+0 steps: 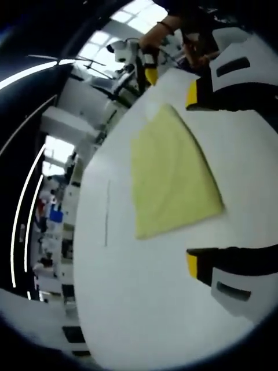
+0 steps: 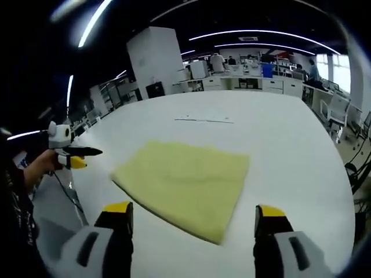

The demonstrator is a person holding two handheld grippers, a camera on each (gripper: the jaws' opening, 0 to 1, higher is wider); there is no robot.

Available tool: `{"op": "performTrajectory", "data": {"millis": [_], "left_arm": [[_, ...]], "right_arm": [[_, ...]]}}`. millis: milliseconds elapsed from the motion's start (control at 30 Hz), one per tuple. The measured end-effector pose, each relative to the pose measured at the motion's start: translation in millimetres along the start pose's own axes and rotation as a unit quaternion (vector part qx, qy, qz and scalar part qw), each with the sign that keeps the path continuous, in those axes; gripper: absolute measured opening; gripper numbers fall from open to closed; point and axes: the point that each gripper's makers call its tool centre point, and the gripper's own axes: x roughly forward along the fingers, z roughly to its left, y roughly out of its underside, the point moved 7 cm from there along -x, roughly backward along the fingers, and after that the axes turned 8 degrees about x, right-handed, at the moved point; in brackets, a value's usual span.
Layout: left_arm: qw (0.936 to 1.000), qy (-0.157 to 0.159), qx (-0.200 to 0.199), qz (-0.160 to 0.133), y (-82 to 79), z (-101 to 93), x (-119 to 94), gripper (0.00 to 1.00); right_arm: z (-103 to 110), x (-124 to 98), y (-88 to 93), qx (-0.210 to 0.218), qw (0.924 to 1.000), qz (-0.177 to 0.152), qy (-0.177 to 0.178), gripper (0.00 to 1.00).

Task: Fold the garment on the visible template until the final outline fits inside the template.

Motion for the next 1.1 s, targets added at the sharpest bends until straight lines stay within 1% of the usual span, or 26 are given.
{"op": "performTrajectory", "data": {"millis": [133, 233, 333, 367, 467, 567, 700, 867, 1100], "left_arm": [[1.0000, 0.001, -0.001, -0.008, -4.5, -3.5, -6.1, 0.99], [0.9999, -0.004, 0.002, -0.014, -7.0, -3.3, -9.9, 0.99], [0.9996, -0.021, 0.012, -0.015, -8.4, 1.3, -12.7, 0.99], [0.9994, -0.028, 0.016, -0.011, -8.1, 3.9, -13.7, 0.99], [0.9989, -0.045, 0.012, -0.011, -9.4, 9.8, -16.0, 0.99], [0.9983, -0.056, 0.005, -0.017, -10.4, 12.3, -19.0, 0.99], [0.9985, -0.052, 0.011, -0.009, -7.9, 9.4, -21.1, 0.99], [0.9978, -0.061, 0.025, 0.005, -3.2, 8.0, -22.8, 0.99], [0.9979, -0.059, 0.026, 0.010, -0.8, 4.7, -23.6, 0.99]], "right_arm": [[7.0, -5.2, -2.9, -0.006, 0.9999, -0.010, -0.002, 0.94], [11.4, -8.4, -3.4, -0.011, 0.9999, -0.012, -0.003, 0.98], [13.1, -10.7, -3.0, -0.018, 0.9997, -0.014, 0.004, 0.99], [14.1, -10.6, -2.2, -0.019, 0.9997, -0.014, 0.004, 0.99], [16.7, -8.9, 1.6, -0.018, 0.9998, -0.006, 0.001, 0.99], [17.1, -7.7, 4.8, -0.021, 0.9997, -0.004, 0.012, 0.99], [17.5, -7.8, 6.0, -0.028, 0.9994, -0.006, 0.021, 0.99], [18.7, -8.3, 4.5, -0.034, 0.9991, -0.013, 0.022, 0.99], [17.5, -8.5, 4.6, -0.030, 0.9991, -0.016, 0.023, 0.99]]}}
